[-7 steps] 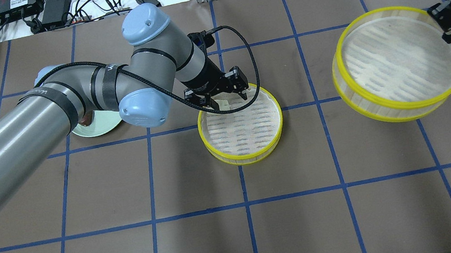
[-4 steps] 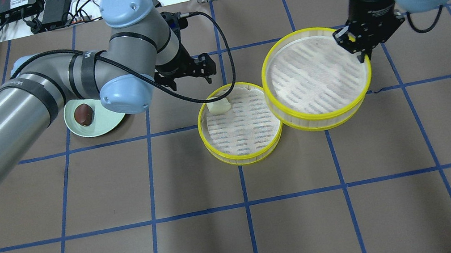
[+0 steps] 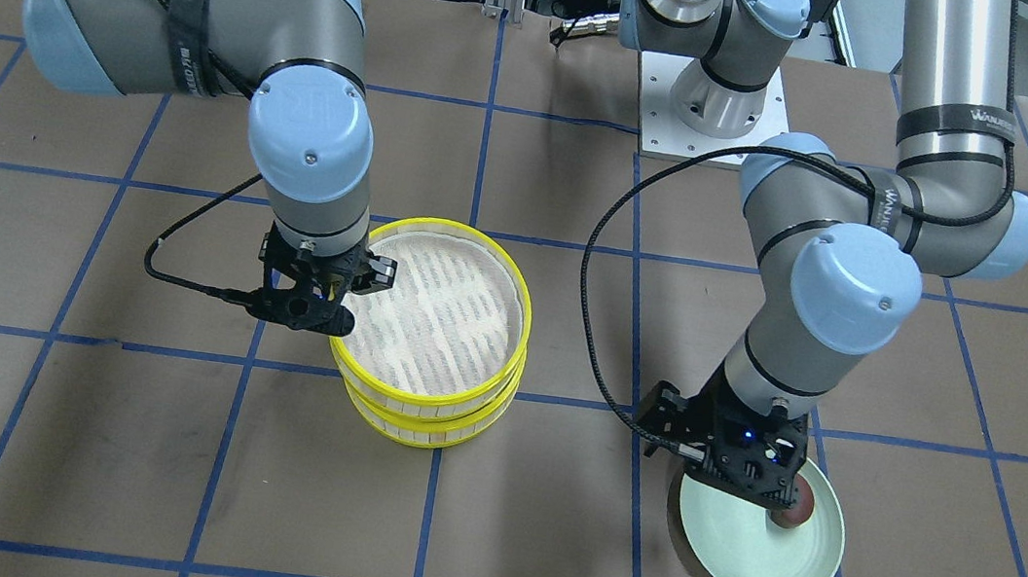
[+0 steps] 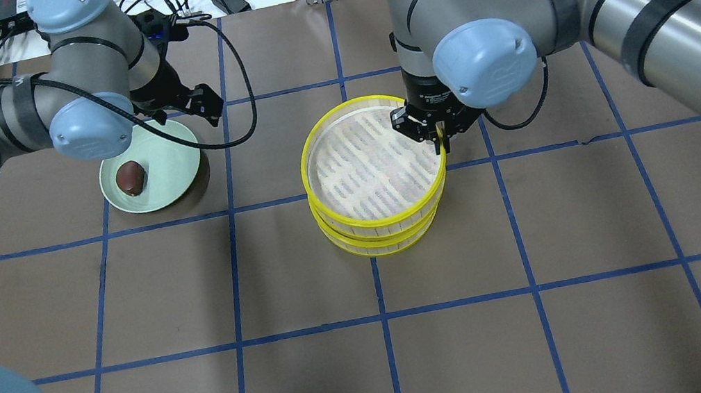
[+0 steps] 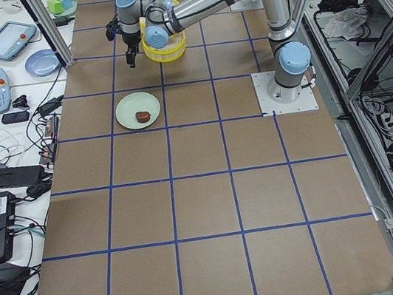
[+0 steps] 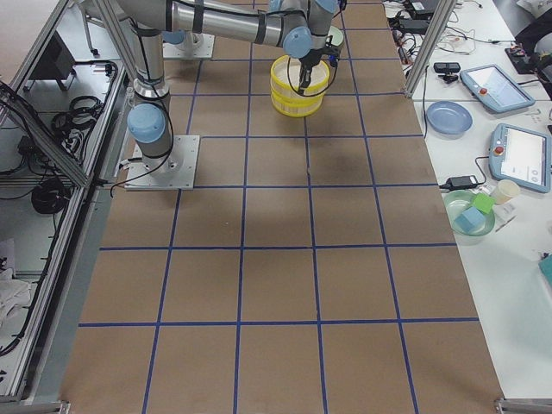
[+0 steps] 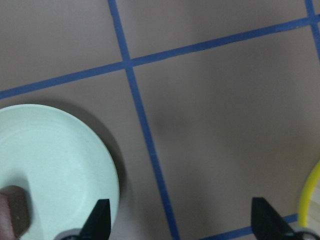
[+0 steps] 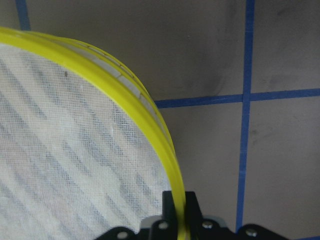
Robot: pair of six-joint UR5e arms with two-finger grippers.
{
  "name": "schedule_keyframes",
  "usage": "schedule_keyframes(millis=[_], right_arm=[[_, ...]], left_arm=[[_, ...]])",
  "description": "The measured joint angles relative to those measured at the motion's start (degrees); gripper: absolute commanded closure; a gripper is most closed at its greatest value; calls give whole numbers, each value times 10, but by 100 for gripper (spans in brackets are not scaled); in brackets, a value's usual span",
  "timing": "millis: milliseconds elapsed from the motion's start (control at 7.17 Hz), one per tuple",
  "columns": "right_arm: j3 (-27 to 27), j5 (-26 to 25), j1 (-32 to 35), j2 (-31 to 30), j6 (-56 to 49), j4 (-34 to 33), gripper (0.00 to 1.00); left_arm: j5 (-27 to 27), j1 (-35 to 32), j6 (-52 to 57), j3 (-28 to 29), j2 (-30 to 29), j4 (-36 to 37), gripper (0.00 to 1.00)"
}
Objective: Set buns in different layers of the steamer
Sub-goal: 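Grasp the brown bun with the left gripper while the right gripper releases and rises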
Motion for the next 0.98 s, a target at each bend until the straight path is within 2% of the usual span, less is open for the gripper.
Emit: schedule_keyframes(millis=[419,558,698,837,977], right_arm=[[27,-29,6,11,-4,-47,100],[31,-38,7,11,-9,-49,84],[37,-42,7,12,-11,-50,1],[41,-42,6,11,-11,-50,0],[38,-38,5,7,-11,-50,0]], left_arm=[[0,90,141,-4,-25,2,0],[-1,99,155,-4,-38,12,0],[-1,103,172,-4,-55,31,0],[-1,106,196,-4,-71,43,0],[0,111,215,-4,-84,48,7]])
